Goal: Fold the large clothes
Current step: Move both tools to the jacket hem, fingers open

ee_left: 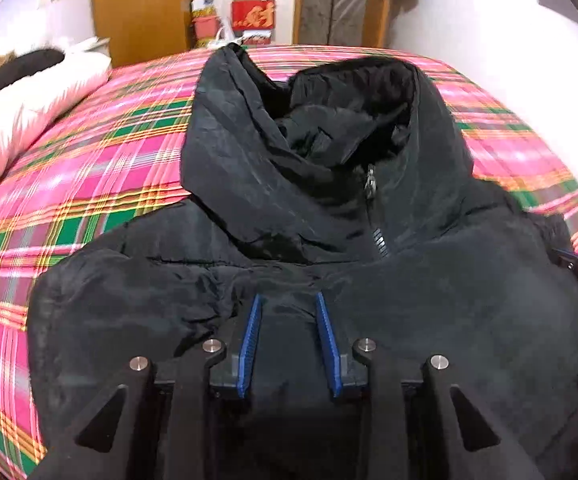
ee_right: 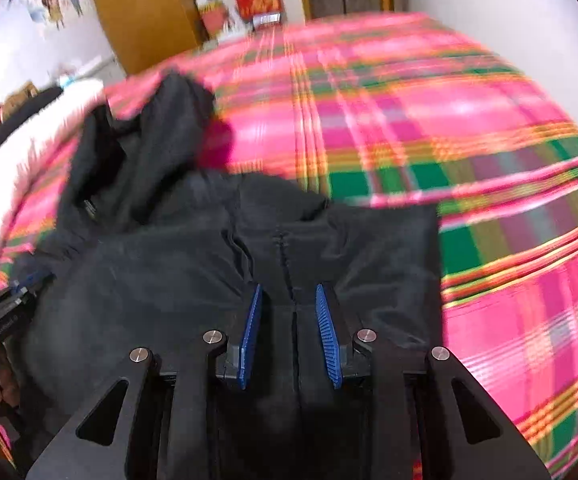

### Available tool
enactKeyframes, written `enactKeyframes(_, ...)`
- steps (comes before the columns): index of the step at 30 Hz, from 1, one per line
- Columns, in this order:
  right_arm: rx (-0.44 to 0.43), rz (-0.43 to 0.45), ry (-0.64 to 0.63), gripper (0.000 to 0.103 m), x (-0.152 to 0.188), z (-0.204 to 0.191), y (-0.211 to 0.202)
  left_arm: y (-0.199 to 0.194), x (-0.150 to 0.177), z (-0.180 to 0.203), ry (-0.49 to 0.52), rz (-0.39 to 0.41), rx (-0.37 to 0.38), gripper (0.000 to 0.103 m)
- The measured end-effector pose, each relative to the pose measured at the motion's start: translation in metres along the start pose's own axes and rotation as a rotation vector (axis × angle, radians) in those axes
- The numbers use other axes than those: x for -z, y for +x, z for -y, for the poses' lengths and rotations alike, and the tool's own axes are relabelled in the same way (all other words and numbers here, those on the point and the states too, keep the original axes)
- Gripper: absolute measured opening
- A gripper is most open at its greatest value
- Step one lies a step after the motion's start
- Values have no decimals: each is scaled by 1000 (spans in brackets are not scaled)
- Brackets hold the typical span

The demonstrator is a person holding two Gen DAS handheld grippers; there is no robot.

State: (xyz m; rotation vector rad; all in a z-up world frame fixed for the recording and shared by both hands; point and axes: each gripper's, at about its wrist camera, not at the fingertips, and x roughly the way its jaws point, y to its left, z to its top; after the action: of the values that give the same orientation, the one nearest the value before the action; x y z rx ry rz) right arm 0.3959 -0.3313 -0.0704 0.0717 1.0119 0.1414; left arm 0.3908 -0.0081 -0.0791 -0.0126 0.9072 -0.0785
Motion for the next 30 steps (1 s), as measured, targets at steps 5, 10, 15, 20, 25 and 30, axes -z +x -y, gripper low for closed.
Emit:
enactKeyframes(5,39,-4,-24,29,1,-7,0,4,0,0,-20,-2,-7,32)
enactKeyframes(10,4,96,-32,29,3,-10,-60,-34,-10,-3,-25,20,6,31)
enactKeyframes(15,-15,122,-54,29,35,-11,-93,-86,17,-9,-21,109,59,31)
enactKeyframes(20,2,-2,-34,29,57,-7,-54,-53,44,-14,-37,-13,42,32)
enactKeyframes(25,14,-6,-45,29,57,-11,-37,-42,54,-16,-44,-5,42,32)
enactKeyframes(30,-15,-14,-11,29,60,-6,-33,-39,56,-17,-51,-1,51,32)
